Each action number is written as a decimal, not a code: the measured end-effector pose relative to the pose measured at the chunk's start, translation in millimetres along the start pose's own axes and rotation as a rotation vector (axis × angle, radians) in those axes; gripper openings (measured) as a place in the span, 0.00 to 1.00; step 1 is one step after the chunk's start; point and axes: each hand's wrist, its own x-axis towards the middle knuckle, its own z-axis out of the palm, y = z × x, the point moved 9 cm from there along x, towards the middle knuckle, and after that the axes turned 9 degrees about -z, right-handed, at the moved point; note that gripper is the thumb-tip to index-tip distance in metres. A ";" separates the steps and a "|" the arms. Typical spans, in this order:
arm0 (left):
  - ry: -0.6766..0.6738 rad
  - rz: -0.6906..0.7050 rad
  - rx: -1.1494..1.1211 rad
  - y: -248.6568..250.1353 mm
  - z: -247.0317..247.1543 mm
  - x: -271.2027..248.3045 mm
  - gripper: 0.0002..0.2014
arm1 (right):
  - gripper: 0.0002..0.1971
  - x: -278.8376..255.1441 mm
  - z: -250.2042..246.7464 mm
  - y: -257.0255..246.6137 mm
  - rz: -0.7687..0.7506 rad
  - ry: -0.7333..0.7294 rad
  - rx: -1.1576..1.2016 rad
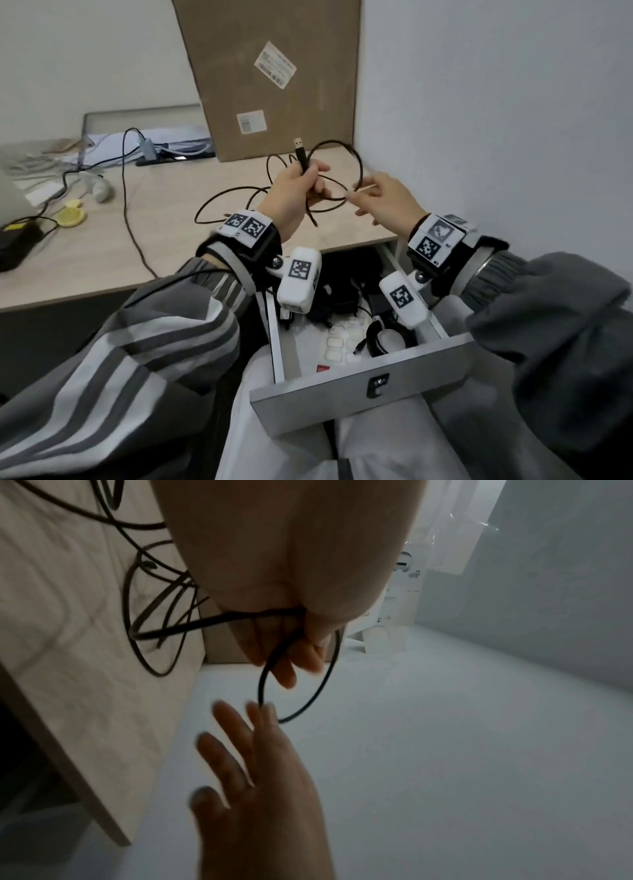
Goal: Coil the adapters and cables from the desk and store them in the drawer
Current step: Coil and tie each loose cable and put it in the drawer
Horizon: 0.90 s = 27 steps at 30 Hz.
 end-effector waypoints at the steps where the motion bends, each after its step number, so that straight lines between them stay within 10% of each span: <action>1: 0.003 -0.020 0.054 -3.3 -1.9 -0.8 0.12 | 0.19 2.6 -9.0 -0.6 -0.058 0.052 -0.050; 7: -0.111 -0.093 0.742 -14.1 21.0 -19.5 0.10 | 0.23 -17.0 8.8 -55.8 -0.581 -0.170 -0.362; 15: -0.159 0.036 0.987 -12.5 38.6 -58.6 0.09 | 0.13 -54.6 18.6 -38.8 -0.531 -0.270 -1.054; 19: -0.076 0.090 0.788 -11.1 33.1 -71.1 0.04 | 0.12 -71.6 -0.5 -40.7 -0.474 -0.123 -0.919; 27: -0.014 -0.055 0.460 -36.4 16.3 -71.7 0.08 | 0.14 -76.8 -25.2 -1.6 -0.091 0.234 0.266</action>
